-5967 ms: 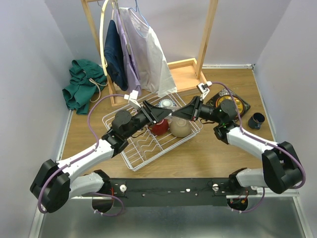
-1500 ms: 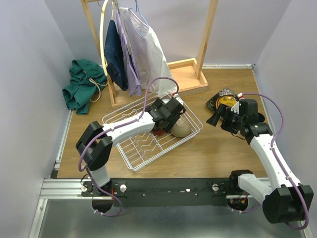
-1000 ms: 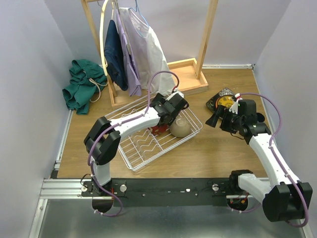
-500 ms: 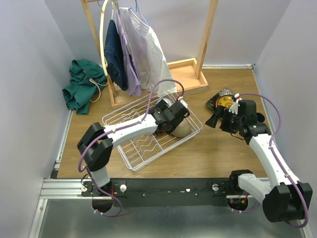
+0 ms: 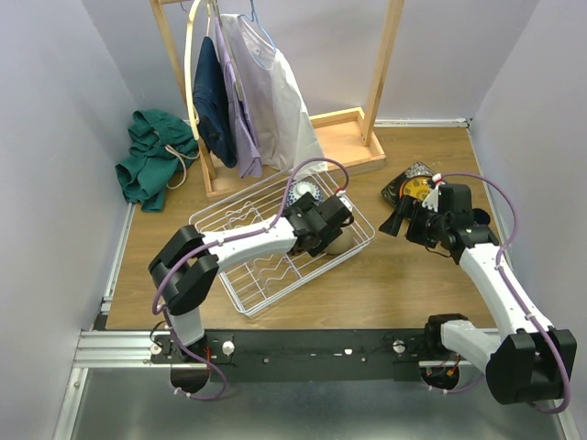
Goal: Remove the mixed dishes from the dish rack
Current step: Pick up the bowl from the dish rack.
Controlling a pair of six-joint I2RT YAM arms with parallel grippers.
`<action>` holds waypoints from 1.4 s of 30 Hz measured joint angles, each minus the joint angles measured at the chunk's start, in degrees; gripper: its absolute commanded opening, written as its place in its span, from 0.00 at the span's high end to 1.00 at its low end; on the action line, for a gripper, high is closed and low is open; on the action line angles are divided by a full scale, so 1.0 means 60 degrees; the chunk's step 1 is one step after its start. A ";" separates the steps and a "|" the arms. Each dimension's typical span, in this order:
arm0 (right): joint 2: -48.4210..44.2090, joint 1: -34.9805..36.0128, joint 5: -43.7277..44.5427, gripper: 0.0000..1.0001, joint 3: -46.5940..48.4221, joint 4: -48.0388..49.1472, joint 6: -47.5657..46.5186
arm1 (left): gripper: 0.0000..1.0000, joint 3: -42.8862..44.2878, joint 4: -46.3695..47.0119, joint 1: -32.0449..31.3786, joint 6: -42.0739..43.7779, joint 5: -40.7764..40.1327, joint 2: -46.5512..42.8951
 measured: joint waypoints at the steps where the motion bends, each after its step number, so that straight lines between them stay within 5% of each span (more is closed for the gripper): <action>1: 0.0000 0.0000 0.0000 0.00 0.0000 0.0007 0.0004 | 0.01 -0.0004 0.0007 -0.0058 -0.0055 -0.0047 0.0087; 36: 0.0178 0.0000 -0.0011 0.00 -0.0266 0.0047 0.0175 | 0.01 -0.0270 0.0918 -0.0965 -0.0164 -0.3195 0.1810; 40: 0.0251 0.0000 -0.0018 0.00 -0.0328 0.0047 0.0178 | 0.13 -0.0251 0.0984 -0.1038 -0.0182 -0.3588 0.2000; 42: 0.0302 0.0000 -0.0040 0.00 -0.0339 0.0051 0.0175 | 0.27 -0.0229 0.0958 -0.1064 -0.0219 -0.3650 0.2025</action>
